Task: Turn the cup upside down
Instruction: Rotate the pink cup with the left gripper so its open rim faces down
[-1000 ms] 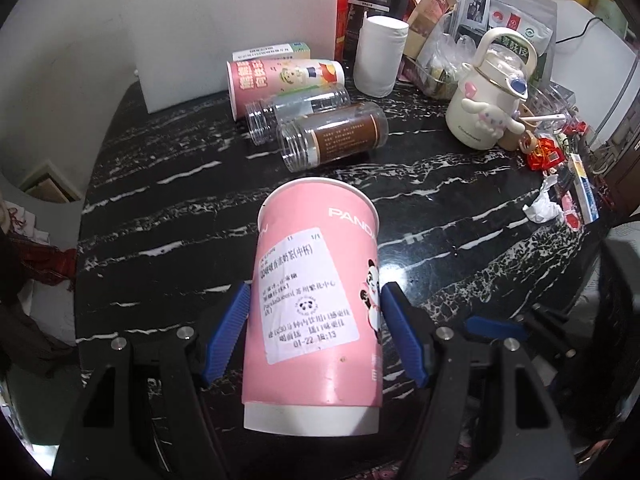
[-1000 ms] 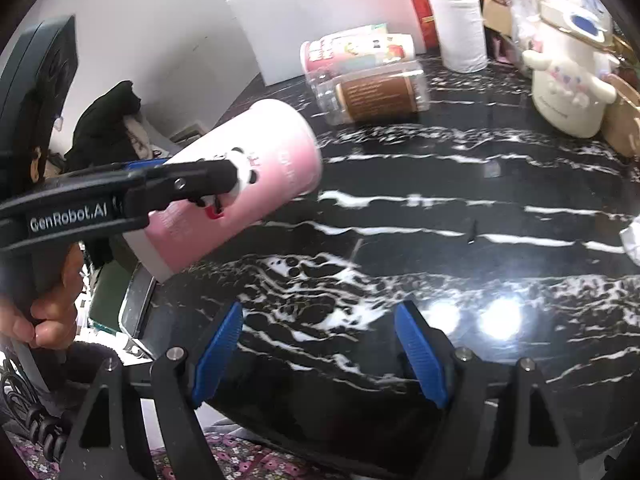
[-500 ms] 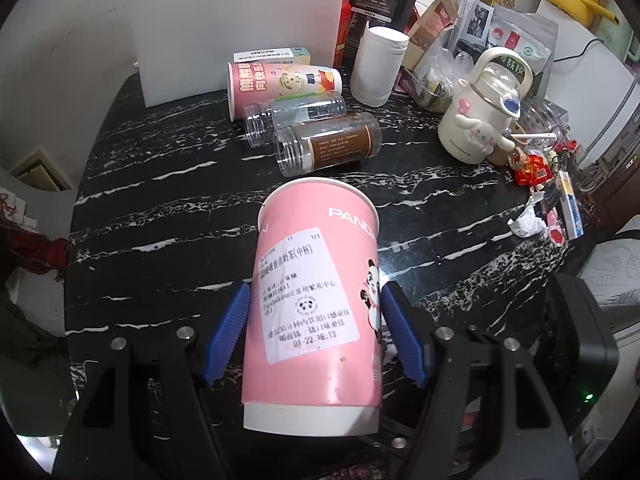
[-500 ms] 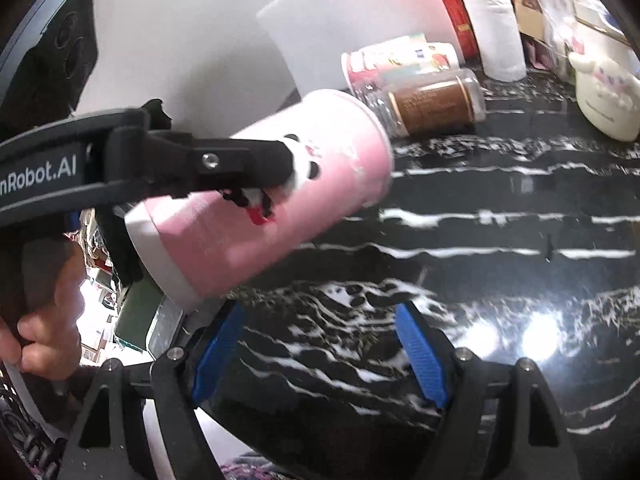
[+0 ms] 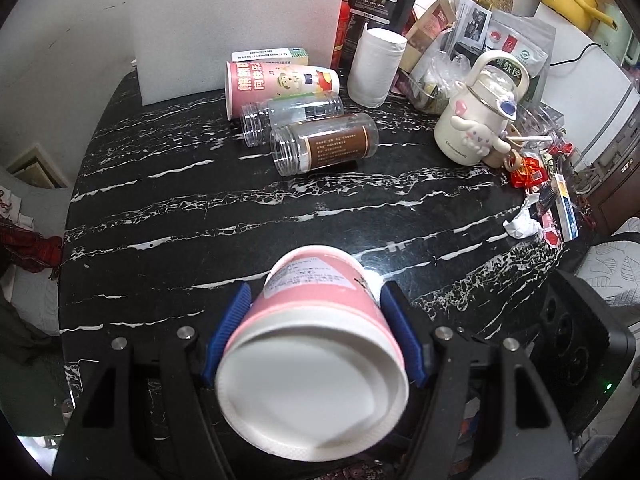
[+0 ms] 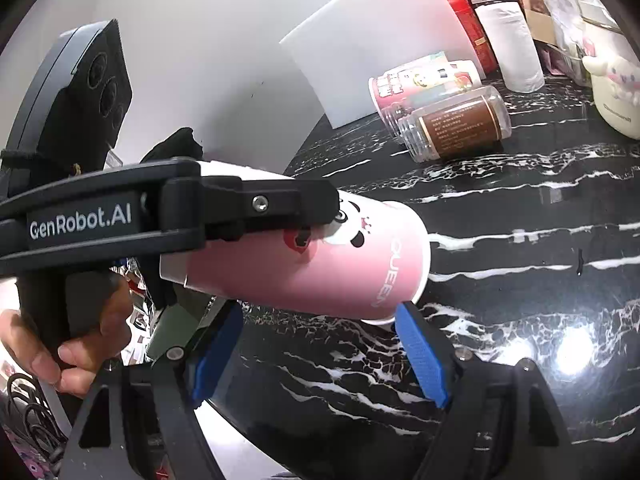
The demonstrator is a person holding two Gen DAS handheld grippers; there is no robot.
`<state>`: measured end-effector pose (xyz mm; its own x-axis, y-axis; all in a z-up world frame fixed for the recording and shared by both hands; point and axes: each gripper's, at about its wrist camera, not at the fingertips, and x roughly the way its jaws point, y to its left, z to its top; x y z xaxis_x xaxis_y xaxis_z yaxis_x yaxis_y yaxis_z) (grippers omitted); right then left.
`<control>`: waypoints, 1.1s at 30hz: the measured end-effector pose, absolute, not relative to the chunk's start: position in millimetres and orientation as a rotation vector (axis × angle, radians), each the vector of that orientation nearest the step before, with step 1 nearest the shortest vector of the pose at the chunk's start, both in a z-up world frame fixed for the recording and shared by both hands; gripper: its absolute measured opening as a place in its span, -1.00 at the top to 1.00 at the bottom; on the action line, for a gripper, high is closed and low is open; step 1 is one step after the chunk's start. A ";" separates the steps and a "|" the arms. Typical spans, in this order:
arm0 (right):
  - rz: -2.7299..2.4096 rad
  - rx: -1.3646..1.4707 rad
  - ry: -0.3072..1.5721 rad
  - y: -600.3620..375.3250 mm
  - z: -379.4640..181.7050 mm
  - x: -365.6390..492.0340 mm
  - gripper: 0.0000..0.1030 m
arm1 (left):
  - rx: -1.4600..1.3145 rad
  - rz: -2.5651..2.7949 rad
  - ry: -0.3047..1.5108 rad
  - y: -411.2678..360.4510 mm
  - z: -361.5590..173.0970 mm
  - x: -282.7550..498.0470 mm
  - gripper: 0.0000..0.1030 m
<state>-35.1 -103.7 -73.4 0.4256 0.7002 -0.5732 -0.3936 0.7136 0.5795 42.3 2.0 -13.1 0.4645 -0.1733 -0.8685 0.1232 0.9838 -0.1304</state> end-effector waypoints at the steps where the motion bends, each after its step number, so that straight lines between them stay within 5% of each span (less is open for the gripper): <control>1: 0.707 0.399 0.893 -105.1 -73.7 -35.8 -0.54 | -0.045 -0.183 1.073 0.8 -14.0 42.3 -0.29; 33: 0.564 0.336 0.914 -137.6 -90.1 -42.2 -0.53 | 0.048 -0.148 0.877 -27.6 -43.5 39.5 -0.29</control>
